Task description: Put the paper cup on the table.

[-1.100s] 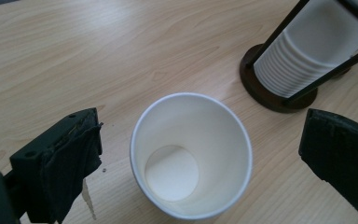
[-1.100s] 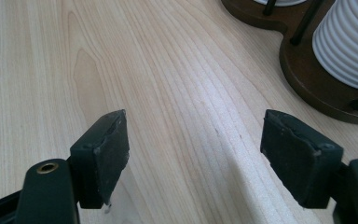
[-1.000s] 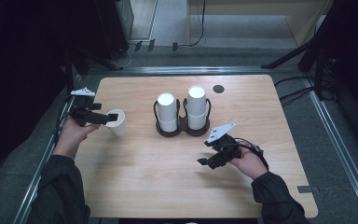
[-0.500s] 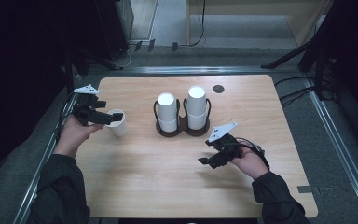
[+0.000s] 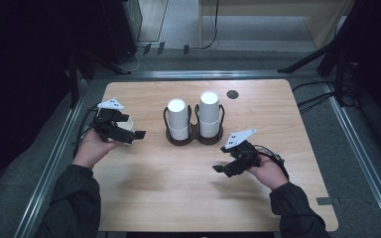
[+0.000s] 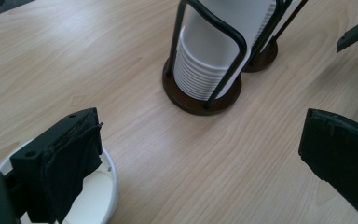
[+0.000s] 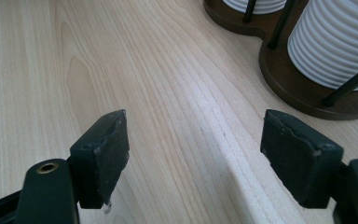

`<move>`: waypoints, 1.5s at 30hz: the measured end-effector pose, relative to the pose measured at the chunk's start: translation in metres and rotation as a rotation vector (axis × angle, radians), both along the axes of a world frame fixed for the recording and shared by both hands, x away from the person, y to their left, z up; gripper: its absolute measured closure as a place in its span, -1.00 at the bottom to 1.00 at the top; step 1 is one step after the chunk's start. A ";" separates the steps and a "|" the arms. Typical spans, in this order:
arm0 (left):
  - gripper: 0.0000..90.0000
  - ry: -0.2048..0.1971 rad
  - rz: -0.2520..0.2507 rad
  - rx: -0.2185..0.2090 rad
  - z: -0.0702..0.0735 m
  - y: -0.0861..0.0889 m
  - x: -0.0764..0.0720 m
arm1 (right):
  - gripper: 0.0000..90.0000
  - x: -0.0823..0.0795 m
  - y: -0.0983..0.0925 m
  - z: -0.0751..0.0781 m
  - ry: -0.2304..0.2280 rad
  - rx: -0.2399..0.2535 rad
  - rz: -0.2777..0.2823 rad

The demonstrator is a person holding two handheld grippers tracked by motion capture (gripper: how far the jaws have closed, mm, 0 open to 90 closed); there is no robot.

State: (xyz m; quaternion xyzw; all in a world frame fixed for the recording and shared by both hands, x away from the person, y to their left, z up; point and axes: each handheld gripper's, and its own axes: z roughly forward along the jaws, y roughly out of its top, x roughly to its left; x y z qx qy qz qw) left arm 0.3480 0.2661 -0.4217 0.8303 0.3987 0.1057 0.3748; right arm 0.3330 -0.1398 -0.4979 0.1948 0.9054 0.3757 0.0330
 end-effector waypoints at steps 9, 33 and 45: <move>-1.00 0.011 0.003 -0.024 -0.007 -0.011 -0.011 | -0.48 -0.002 0.002 0.002 0.008 0.025 -0.007; -1.00 0.036 -0.069 -0.072 -0.030 -0.050 -0.021 | -0.48 -0.002 0.008 -0.003 0.030 0.008 -0.022; -1.00 0.058 -0.103 -0.060 -0.043 -0.076 -0.023 | -0.48 0.001 0.005 -0.003 0.049 0.024 -0.051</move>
